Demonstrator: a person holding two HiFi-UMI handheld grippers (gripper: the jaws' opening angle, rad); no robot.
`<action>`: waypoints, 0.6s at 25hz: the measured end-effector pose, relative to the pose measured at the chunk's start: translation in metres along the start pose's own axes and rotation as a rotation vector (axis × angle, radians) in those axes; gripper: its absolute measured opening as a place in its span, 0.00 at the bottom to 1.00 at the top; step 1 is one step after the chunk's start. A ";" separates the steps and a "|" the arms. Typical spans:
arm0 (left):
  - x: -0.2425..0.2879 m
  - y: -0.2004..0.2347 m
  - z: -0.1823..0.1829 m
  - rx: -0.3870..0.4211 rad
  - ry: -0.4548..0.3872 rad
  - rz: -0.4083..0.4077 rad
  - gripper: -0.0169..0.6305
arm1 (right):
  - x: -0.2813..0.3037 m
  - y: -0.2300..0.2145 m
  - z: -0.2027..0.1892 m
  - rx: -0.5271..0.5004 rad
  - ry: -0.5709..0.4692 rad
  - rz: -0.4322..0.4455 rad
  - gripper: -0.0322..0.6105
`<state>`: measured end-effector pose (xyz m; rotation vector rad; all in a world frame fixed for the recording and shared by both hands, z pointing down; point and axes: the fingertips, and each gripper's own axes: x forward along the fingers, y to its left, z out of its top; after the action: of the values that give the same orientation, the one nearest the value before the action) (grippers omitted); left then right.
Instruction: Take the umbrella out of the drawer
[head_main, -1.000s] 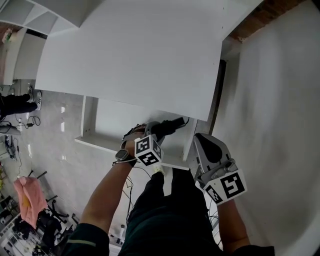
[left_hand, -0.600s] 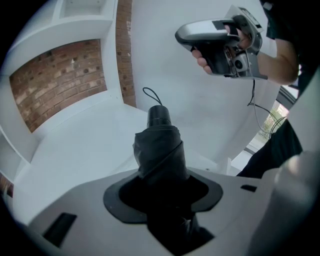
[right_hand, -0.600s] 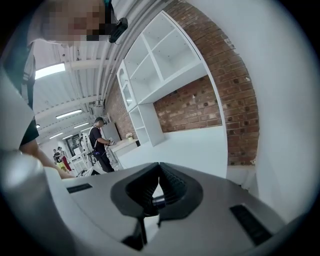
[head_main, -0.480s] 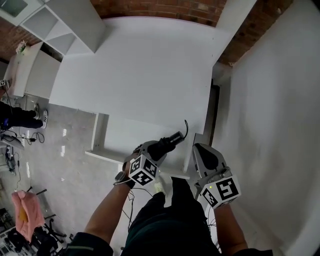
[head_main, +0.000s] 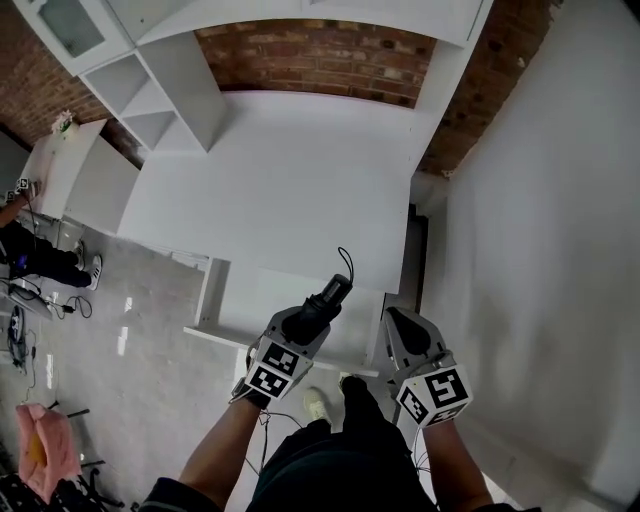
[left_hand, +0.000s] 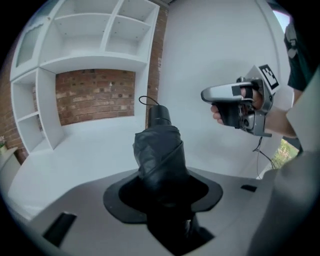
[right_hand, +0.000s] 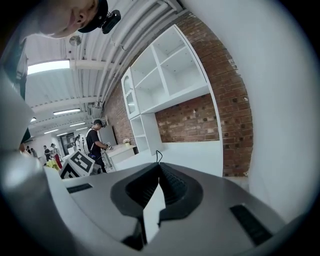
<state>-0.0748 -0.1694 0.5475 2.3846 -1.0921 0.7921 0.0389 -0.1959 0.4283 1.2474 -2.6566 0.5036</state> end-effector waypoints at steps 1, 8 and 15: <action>-0.008 0.000 0.005 -0.016 -0.020 0.007 0.33 | -0.002 0.004 0.002 -0.005 -0.006 0.003 0.06; -0.066 -0.003 0.029 -0.098 -0.143 0.071 0.33 | -0.016 0.035 0.022 -0.042 -0.040 0.022 0.06; -0.115 -0.005 0.051 -0.162 -0.247 0.104 0.33 | -0.028 0.054 0.045 -0.085 -0.078 0.028 0.06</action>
<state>-0.1162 -0.1313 0.4345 2.3466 -1.3326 0.4289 0.0144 -0.1606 0.3658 1.2315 -2.7315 0.3489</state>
